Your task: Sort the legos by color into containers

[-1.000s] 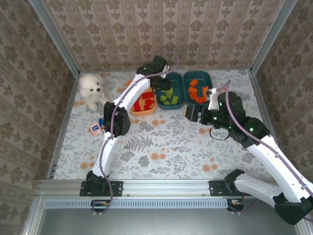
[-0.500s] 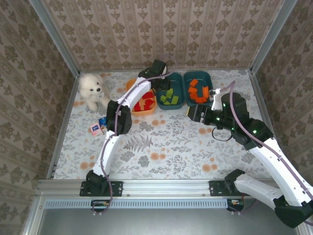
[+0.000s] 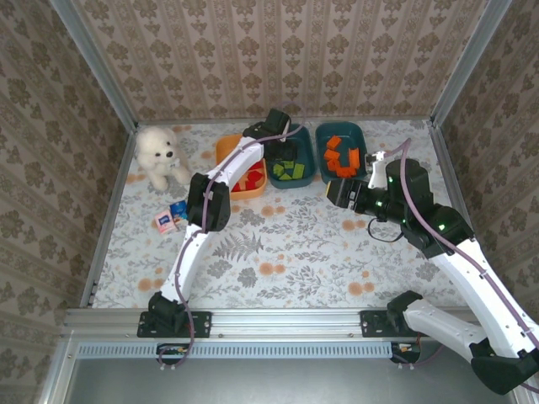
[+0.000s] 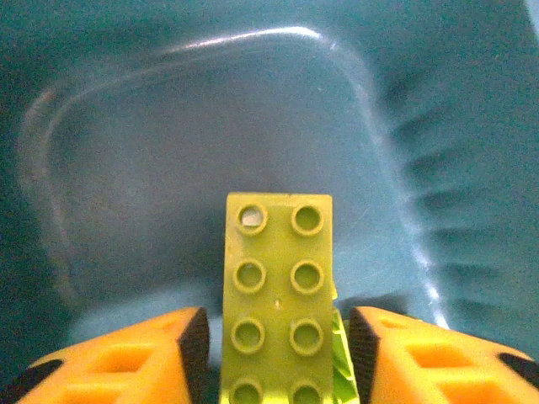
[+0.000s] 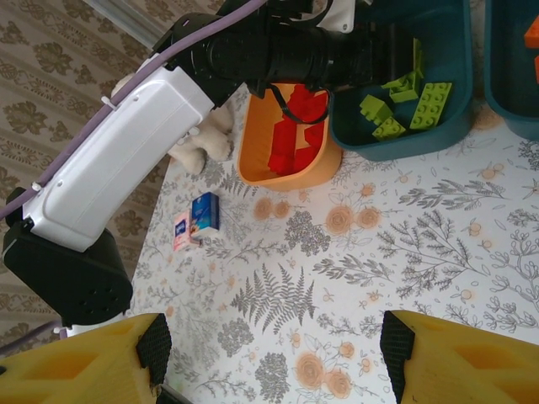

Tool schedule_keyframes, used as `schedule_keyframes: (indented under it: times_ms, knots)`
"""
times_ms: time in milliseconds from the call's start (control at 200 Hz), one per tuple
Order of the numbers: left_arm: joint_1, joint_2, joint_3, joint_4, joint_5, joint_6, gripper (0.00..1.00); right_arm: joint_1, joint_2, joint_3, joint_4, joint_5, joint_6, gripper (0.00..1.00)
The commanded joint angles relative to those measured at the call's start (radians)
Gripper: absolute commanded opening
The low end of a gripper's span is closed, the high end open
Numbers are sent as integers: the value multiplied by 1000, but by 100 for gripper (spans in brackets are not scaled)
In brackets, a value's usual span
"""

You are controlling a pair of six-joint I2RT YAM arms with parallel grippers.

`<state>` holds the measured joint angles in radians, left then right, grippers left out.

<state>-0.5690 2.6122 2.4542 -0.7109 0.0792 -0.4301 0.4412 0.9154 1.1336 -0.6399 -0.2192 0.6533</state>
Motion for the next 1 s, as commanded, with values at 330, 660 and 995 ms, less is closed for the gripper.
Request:
schedule_keyframes:
  times_ms: [330,660,995]
  knots:
    - [13,-142,52,-15,10,-93,56,-30,12,-15,-2,-59,-27,70]
    - [17,-73,29,-16,109,-37,52,-29,21,-17,14,-68,-10,70]
    - [-7,-19,42,91,243,-88,44,-31,2,-29,-19,-49,-13,70]
